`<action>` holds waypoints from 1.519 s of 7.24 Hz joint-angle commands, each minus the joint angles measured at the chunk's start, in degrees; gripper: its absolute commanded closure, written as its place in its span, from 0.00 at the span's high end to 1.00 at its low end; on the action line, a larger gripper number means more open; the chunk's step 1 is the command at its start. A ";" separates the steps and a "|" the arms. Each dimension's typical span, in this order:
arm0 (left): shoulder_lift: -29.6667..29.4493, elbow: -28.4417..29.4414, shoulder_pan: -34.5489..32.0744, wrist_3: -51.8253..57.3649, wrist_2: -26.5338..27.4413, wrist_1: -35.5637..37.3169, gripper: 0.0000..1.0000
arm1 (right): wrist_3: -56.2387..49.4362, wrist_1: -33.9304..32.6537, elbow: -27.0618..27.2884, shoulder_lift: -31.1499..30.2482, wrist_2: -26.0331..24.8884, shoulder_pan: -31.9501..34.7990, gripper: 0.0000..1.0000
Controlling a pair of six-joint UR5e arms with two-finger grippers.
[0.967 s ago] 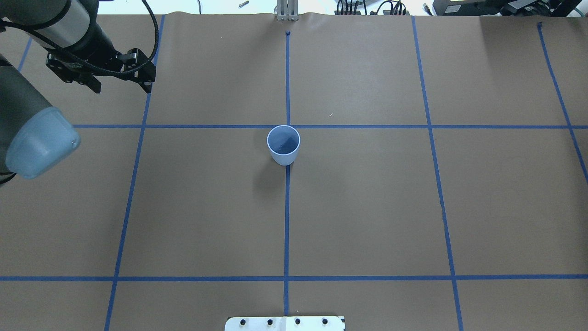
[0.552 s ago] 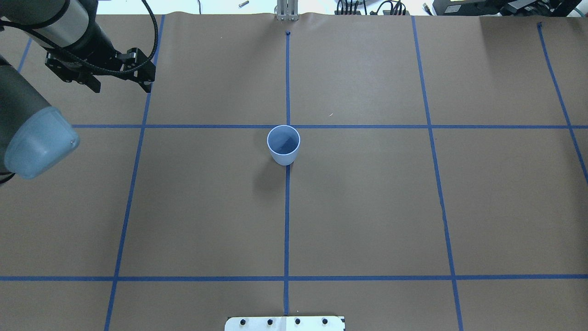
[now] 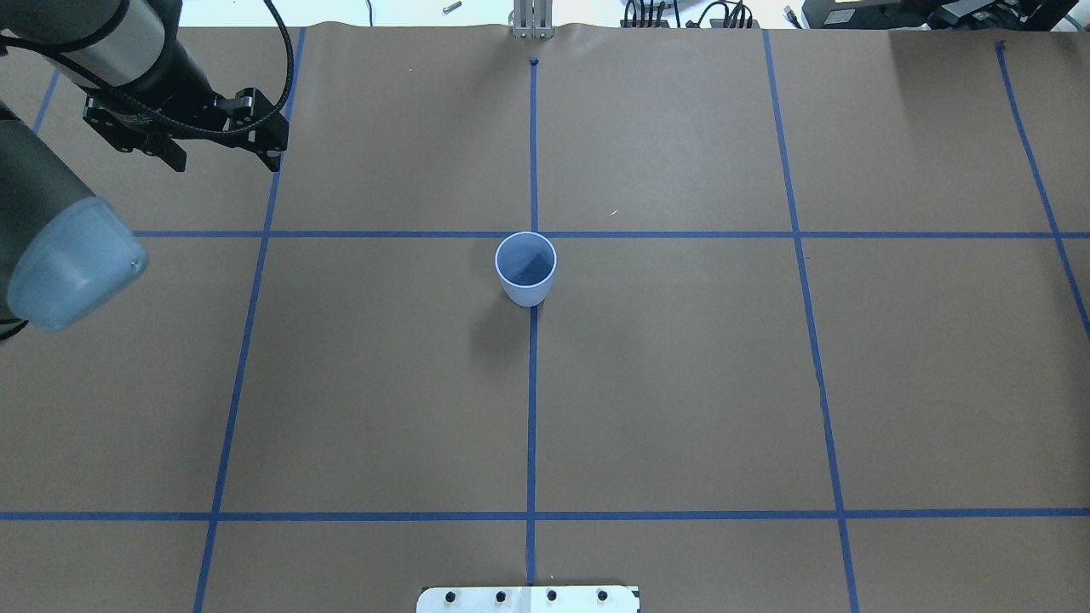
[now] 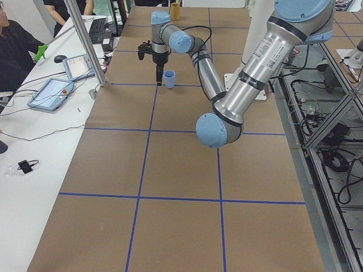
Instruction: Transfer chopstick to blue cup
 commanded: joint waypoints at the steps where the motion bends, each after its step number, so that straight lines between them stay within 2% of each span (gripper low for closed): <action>1: -0.06 -0.06 -0.36 0.00 -0.90 0.13 0.99 | 0.00 -8.30 6.13 0.36 -0.31 1.74 0.00; 3: 0.12 -0.06 -0.63 0.00 -0.99 0.13 0.99 | 0.00 -16.83 14.91 1.40 -2.50 2.27 0.00; 4: 0.55 0.03 -0.72 0.00 -1.08 -0.04 0.99 | 0.00 -21.83 18.61 4.46 -3.20 2.45 0.00; 5: 0.56 0.11 -0.63 0.00 -1.16 -0.13 0.99 | -0.70 -22.40 22.22 6.05 -4.60 0.45 0.00; 7: 0.73 0.29 -1.07 -0.09 -2.65 -0.04 0.99 | -0.18 -22.67 22.87 16.82 -4.44 -9.45 0.00; 9: 0.91 0.90 -5.97 0.00 -3.01 0.05 0.99 | -0.09 -22.85 23.04 25.55 -3.30 -20.09 0.00; 11: 2.75 2.74 -6.34 4.09 -3.01 -1.18 0.99 | 0.09 -22.94 23.13 33.45 -0.84 -25.38 0.00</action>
